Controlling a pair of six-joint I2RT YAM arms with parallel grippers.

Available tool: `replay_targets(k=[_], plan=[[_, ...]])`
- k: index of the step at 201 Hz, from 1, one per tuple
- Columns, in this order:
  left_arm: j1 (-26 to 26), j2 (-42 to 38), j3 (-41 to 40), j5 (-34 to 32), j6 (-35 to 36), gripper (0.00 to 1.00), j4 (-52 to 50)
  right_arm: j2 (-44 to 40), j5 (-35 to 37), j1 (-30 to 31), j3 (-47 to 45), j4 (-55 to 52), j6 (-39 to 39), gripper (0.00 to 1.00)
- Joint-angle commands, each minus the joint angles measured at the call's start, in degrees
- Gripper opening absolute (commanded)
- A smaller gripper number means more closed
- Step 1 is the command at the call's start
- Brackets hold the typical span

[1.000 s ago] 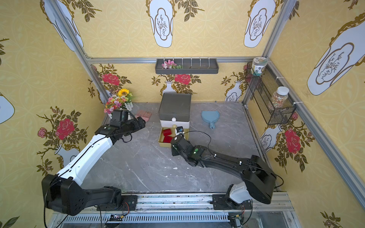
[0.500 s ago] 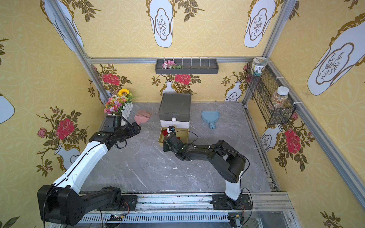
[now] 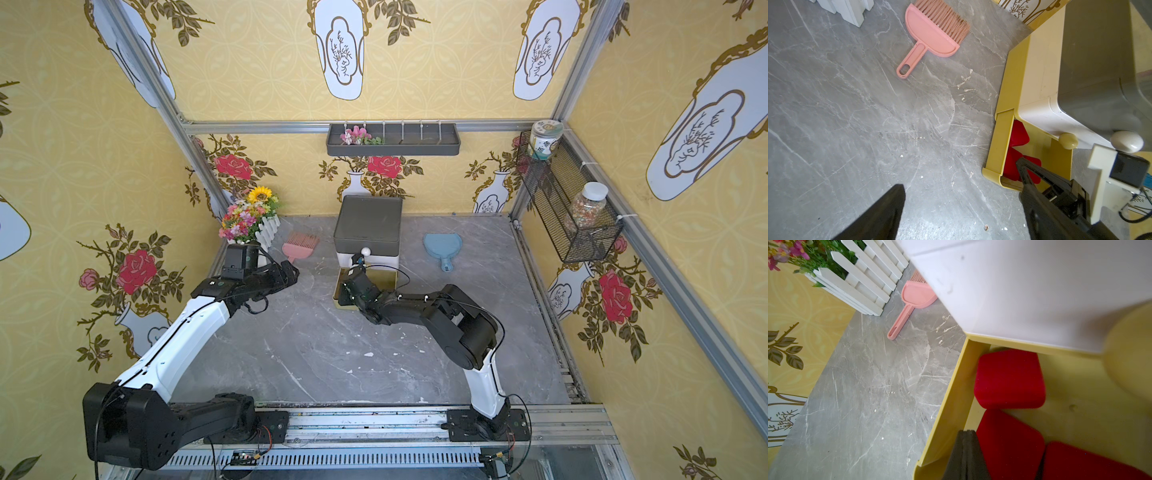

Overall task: Place the brooch boxes into the drawer by color
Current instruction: Adjust the brooch box in the drawer.

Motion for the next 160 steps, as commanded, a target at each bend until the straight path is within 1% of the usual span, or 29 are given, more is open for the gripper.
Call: replay_targets(k=[1,80,113,135,160], plan=[[0.1,0.6,-0.5,1.4,0.8,0.93,1.8,1.1,0.3,0.0,1.5,-0.5,-1.0,0.0],[0.1,1.4,-0.9,2.1,0.9,0.93,2.5,3.9,1.5,-0.8,3.4,-1.3,-1.8,0.0],[0.0,1.2,-0.9,2.1,0.9,0.93,2.5,2.6,1.5,-0.8,3.5,-1.6,-2.6,0.0],[0.1,1.3,-0.9,2.3,0.9,0.93,2.5,1.8,2.1,-0.9,3.3,-1.7,-3.2,0.05],[0.1,1.4,-0.9,2.6,0.7,0.93,2.5,2.9,2.2,-1.5,4.1,-2.6,-3.9,0.05]])
